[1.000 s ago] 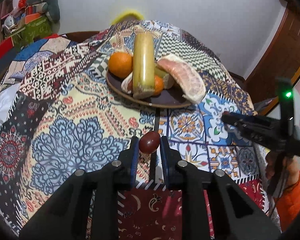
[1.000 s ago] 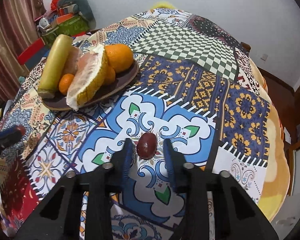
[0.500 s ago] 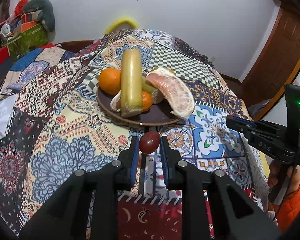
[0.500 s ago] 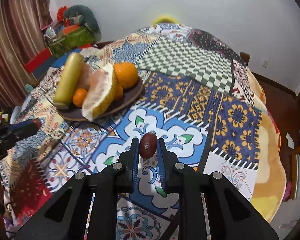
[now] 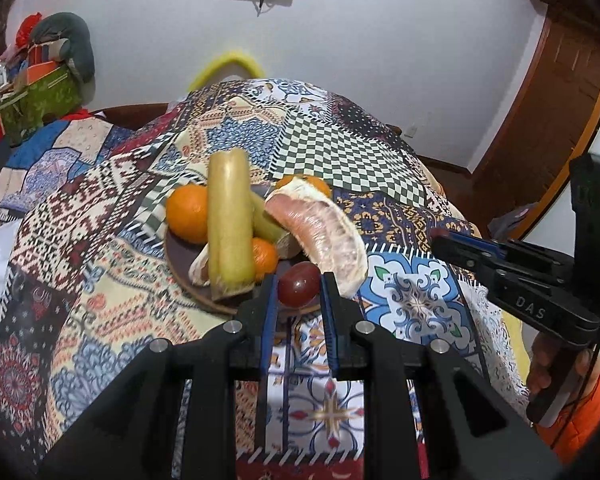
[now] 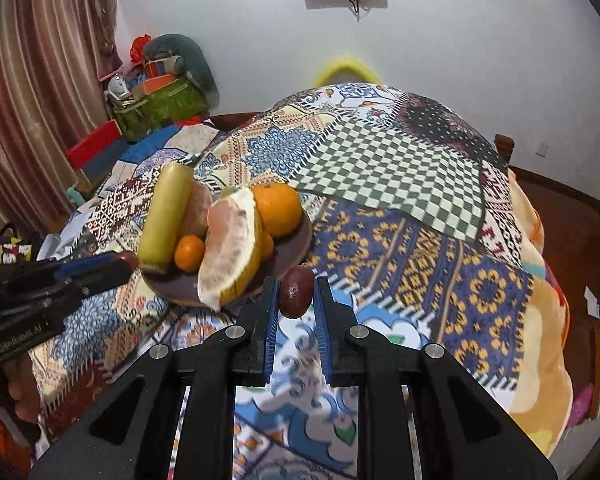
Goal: Organize fruits
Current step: 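Lower the left gripper's date onto the plate while the right gripper places its date there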
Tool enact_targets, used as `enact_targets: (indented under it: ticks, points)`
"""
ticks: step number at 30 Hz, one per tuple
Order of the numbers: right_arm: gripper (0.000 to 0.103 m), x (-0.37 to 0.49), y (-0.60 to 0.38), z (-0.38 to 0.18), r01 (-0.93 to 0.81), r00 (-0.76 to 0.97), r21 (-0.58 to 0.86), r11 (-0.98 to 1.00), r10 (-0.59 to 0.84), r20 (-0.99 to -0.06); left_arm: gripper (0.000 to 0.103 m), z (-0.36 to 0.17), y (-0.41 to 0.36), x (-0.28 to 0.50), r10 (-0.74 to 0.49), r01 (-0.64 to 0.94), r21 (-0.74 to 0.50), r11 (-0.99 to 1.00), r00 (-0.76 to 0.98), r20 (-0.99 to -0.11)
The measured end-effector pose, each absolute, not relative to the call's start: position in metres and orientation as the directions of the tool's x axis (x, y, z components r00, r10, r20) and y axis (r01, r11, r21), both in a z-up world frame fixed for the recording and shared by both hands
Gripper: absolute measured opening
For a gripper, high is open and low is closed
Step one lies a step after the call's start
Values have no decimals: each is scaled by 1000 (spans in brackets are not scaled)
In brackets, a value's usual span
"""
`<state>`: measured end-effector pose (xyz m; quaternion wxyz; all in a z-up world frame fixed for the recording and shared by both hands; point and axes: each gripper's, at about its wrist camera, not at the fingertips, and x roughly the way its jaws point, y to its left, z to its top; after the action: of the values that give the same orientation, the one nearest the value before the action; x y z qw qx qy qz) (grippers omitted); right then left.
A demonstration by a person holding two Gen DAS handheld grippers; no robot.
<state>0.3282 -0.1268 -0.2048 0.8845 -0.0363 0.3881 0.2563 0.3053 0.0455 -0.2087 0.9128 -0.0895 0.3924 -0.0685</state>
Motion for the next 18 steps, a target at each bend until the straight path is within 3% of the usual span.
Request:
enact_targets:
  ticks: [11,18]
  points:
    - [16,366,-91,-226,-512,535,111,852,417,-735,21,-227,33,333,-214,97,-200,975,653,-726]
    - [16,380,-88,-243,-502,481,172,847,439,-759,21,-238,36,342,-229,90,-224,970,644,-730]
